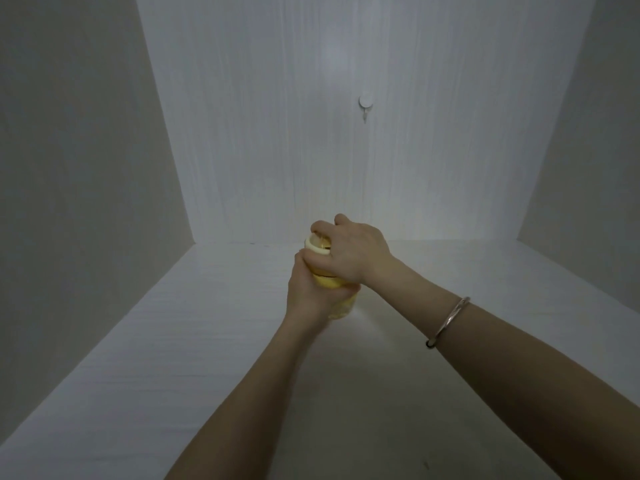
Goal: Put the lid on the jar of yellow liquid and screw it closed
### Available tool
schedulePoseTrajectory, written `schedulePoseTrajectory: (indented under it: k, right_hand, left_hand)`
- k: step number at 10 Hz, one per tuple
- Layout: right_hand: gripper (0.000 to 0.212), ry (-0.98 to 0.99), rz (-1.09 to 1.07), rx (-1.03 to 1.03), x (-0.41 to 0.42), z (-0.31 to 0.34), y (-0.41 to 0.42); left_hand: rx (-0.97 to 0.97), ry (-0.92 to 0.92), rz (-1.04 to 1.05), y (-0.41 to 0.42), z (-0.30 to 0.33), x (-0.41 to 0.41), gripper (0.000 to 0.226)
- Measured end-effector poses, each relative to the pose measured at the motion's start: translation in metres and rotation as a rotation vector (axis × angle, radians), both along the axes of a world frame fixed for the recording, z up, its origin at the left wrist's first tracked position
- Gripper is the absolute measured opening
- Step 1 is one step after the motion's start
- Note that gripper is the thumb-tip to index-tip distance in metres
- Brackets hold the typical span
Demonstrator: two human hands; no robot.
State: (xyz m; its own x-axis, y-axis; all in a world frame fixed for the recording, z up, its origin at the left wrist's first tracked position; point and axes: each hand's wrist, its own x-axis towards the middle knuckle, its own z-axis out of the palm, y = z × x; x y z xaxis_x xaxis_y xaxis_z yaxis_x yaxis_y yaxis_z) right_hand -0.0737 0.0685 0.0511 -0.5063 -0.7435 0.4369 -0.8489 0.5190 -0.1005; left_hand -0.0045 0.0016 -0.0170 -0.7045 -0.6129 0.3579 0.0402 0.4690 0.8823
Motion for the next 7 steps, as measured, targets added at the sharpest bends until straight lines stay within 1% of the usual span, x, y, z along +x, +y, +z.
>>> schedulePoseTrajectory:
  k: [2, 3, 4, 5, 6, 7]
  right_hand:
    - [0.052, 0.006, -0.075, -0.132, 0.008, -0.008, -0.004]
    - [0.051, -0.013, -0.08, -0.136, 0.011, -0.008, -0.004]
    - [0.053, -0.086, -0.071, -0.105, 0.01, -0.005, 0.001]
    - [0.059, -0.158, -0.069, -0.027, 0.008, -0.003, 0.003]
    - [0.064, -0.315, -0.042, 0.024, 0.013, 0.006, 0.01]
    - [0.057, -0.284, 0.036, -0.123, 0.017, 0.014, 0.026]
  left_hand:
    - [-0.022, -0.029, 0.044, 0.006, 0.001, 0.003, 0.08]
    - [-0.009, -0.03, 0.031, 0.007, 0.001, 0.006, 0.081]
    - [-0.011, -0.029, 0.062, 0.011, 0.004, 0.007, 0.083]
    - [-0.013, -0.016, 0.008, 0.012, 0.003, 0.005, 0.089]
    - [0.011, -0.015, -0.111, 0.01, 0.006, 0.013, 0.115]
    - [0.025, 0.052, -0.055, 0.005, 0.018, 0.025, 0.121]
